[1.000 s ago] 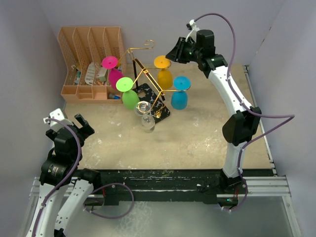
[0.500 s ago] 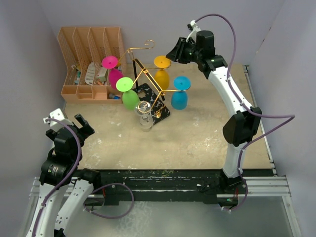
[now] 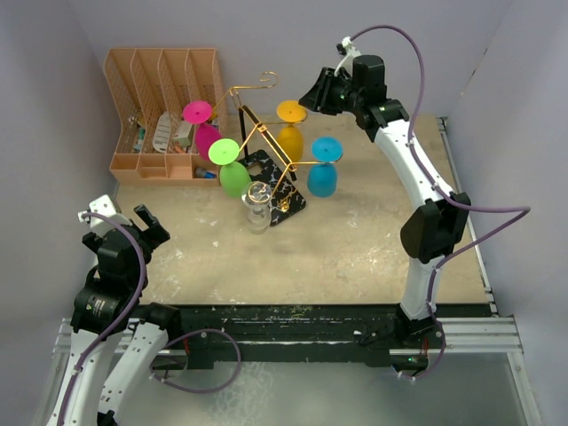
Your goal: Take the wine glass off the wine glass rack
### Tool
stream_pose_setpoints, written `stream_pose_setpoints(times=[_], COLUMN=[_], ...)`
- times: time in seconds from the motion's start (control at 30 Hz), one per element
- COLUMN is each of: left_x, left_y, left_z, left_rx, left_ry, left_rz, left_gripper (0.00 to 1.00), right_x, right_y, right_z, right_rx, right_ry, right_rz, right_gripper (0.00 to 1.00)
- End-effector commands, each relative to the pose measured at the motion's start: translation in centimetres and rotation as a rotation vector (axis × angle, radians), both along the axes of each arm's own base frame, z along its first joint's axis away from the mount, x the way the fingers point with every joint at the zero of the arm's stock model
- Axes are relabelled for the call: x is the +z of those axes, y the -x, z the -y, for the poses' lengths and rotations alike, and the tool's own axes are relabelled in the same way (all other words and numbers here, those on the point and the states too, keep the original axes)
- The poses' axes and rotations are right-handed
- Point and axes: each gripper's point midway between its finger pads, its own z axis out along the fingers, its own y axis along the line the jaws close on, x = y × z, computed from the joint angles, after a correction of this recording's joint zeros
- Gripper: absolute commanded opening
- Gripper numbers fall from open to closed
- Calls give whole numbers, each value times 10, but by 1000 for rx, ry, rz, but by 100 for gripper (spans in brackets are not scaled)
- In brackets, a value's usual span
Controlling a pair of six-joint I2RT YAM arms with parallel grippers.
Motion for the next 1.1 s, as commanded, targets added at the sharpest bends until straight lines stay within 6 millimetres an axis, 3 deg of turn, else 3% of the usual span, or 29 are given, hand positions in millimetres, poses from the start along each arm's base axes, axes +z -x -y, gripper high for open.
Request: stream_pose_setpoints(times=[0.0,0.2,0.3,0.47,0.57,0.77,0.9,1.07], left_x=[8,7,7,8,7,7,7,7], left_y=[-6,-6,-6,-6,-6,-7,-7,-8], left_z=[3,3,3,3,4,5,5,7], left_rx=[-13,-12,-13,-13,-21,-27,-30,-39], left_ry=[1,1,1,1,0,-1,1,1], left_rz=[36,35,35,38,36,34,34,34], left_gripper=[93,94,94,94,94,94,94,94], right_x=[29,29,35,63,75,47,26,15], right_y=[5,6,9,39,65,94,97,101], right_z=[-4,-3,9,46,47,32,46,59], right_rx=[26,13,-57,-212,-159,17,-36,-90], right_ry=[-9,4,6,-16,-39,28,82,123], right_rz=[76,84,89,164,208,98,75,57], right_gripper=[37,37,37,40,43,51,53,54])
